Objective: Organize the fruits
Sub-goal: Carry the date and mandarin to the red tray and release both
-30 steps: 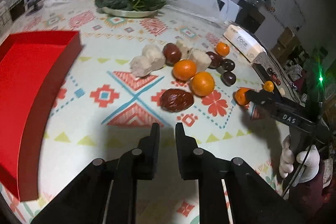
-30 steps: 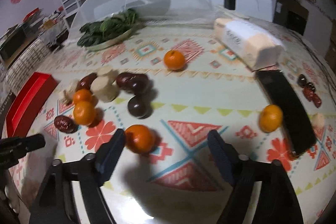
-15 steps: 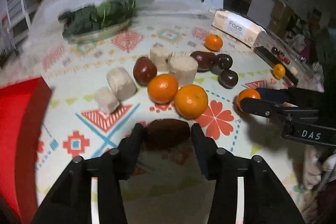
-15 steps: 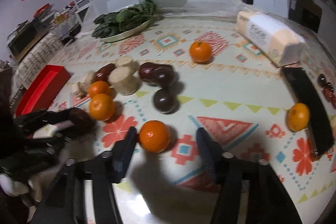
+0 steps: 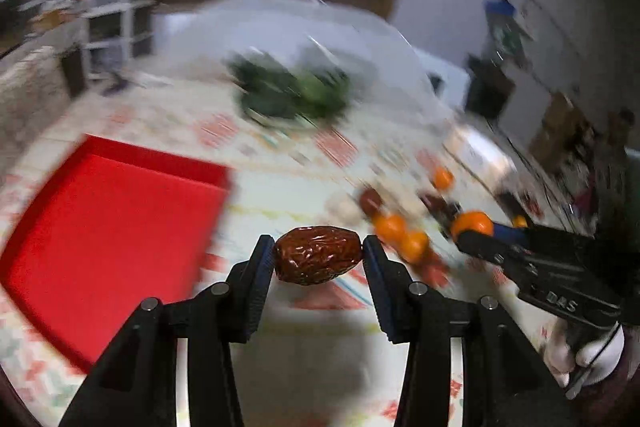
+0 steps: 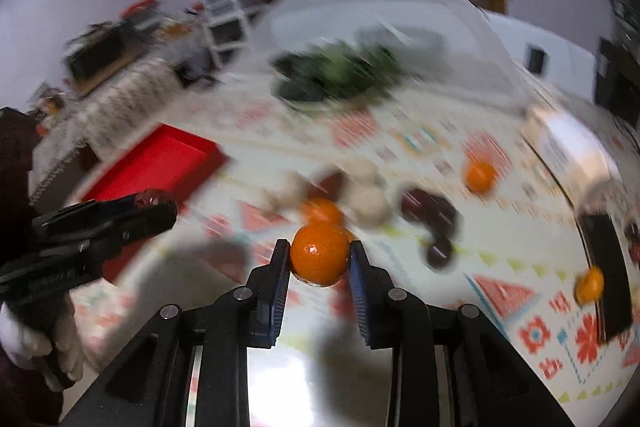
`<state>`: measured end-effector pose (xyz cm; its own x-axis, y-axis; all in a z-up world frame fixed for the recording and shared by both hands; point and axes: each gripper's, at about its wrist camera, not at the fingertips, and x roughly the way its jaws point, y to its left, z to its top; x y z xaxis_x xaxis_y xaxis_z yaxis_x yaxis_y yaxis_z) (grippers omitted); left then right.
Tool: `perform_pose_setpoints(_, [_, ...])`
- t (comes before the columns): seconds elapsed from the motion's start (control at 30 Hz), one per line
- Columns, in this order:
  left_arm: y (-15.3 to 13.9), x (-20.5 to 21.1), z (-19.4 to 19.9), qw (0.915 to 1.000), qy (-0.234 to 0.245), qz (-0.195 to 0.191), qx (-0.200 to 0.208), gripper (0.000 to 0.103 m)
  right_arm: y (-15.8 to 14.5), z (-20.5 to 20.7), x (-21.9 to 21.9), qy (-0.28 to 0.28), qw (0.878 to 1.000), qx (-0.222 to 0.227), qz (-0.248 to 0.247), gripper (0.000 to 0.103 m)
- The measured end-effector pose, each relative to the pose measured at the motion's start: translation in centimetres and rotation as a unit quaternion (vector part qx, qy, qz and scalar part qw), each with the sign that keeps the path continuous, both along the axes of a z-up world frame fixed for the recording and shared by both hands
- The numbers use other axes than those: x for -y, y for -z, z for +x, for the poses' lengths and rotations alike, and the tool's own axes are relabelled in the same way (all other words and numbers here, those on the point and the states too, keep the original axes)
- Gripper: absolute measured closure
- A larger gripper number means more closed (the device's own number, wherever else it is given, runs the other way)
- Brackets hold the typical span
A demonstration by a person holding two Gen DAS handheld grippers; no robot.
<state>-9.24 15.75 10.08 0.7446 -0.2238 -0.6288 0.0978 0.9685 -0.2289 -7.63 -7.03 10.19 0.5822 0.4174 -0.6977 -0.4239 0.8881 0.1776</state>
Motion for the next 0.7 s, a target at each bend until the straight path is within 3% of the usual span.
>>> perform_pose_setpoints(0.2, [-2.3, -8.2, -1.4, 0.9965, -0.081, -0.010, 0.018, 0.059, -5.4, 0.1, -8.1, -0.078, 0.996, 0.029, 0.023, 0.072])
perform_pose_setpoints(0.4, [-0.7, -13.8, -1.1, 0.9924, -0.122, -0.017, 0.007, 0.059, -9.9, 0.2, -16.5, -0.138, 0.988, 0.068, 0.018, 0.072])
perform_pose_setpoints(0.57, [2.2, -15.9, 0.1, 0.9913, -0.127, -0.023, -0.022, 0.059, -6.0, 1.2, -21.3, -0.170, 0.985, 0.015, 0.011, 0.072])
perform_pose_setpoints(0.7, [4.4, -16.6, 0.9, 0.9902, -0.131, -0.014, -0.046, 0.059, -0.2, 2.5, -24.3, -0.179, 0.983, -0.047, -0.011, 0.072])
